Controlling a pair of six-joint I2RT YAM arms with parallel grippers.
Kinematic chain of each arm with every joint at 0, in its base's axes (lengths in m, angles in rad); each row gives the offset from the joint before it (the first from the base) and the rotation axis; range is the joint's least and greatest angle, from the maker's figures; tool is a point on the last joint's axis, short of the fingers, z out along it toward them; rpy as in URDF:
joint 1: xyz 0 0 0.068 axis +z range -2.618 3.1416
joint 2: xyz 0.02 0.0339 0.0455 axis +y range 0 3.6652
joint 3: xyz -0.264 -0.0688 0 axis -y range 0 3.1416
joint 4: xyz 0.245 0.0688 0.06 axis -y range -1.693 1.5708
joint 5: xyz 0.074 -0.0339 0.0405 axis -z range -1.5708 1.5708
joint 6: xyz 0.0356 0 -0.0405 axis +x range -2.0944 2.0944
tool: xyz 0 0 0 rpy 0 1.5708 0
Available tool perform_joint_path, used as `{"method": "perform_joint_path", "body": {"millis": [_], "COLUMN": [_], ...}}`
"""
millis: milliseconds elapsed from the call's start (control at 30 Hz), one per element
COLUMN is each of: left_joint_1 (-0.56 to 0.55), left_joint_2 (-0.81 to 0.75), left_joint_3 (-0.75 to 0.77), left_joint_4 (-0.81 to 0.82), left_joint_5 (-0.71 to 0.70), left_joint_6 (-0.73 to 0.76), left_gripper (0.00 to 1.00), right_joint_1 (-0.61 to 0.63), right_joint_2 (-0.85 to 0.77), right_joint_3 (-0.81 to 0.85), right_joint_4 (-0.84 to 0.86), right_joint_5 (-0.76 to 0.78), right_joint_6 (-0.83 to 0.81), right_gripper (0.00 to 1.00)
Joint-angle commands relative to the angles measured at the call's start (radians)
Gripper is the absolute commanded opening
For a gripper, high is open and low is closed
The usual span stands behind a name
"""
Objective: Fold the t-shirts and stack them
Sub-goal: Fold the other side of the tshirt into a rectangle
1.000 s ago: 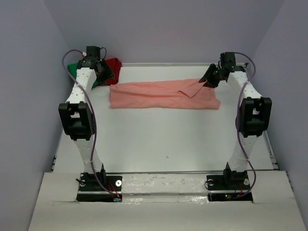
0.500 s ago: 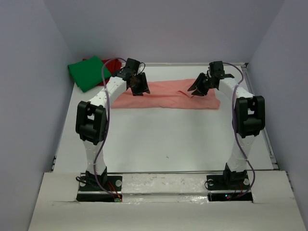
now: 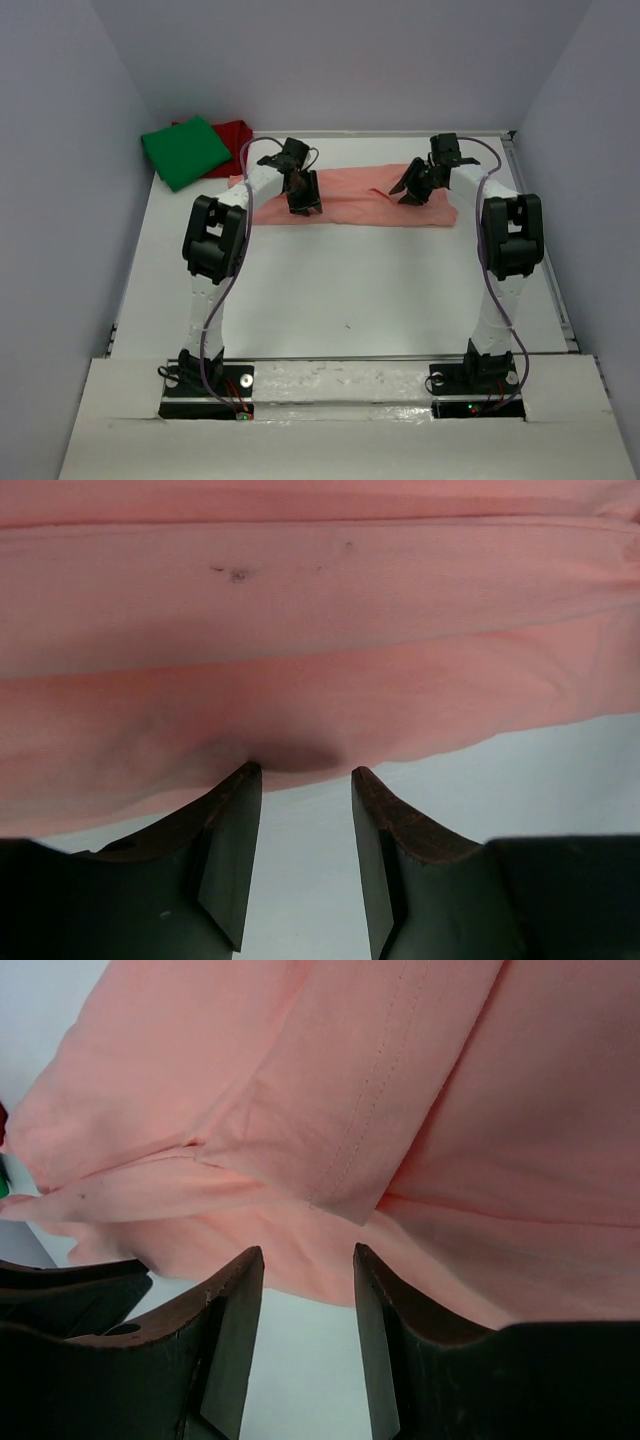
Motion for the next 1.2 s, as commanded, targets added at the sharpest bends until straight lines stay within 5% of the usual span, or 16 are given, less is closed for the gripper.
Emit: {"method": "perform_joint_path", "body": {"millis": [0,567,833,900,933,1167], "left_joint_1": [-0.007,-0.007,-0.007,-0.007,-0.007,-0.007], "left_joint_2": [-0.002,0.038,0.064,0.069,0.073,0.075], "left_joint_3": [0.066,0.112,0.150,0.152,0.153,0.143], "left_joint_4": [-0.007,-0.049,-0.081,-0.089,-0.092,-0.093], "left_joint_5": [0.016,0.019,0.019,0.017,0.016,0.016], "left_joint_6": [0.037,0.067,0.070,0.071,0.071,0.071], "left_gripper": [0.50,0.50,0.50,0.50,0.50,0.50], "right_joint_1": [0.006,0.006,0.006,0.006,0.006,0.006], "right_joint_2": [0.000,0.081,0.109,0.114,0.121,0.132], "right_joint_3": [0.014,0.057,0.117,0.125,0.129,0.189], "right_joint_4": [0.038,0.040,0.043,0.043,0.043,0.043], "right_joint_5": [0.040,0.069,0.066,0.063,0.060,0.025], "right_joint_6": [-0.001,-0.004,-0.008,-0.007,-0.005,0.015], "right_gripper": [0.47,0.47,0.31,0.16,0.00,0.00]}}
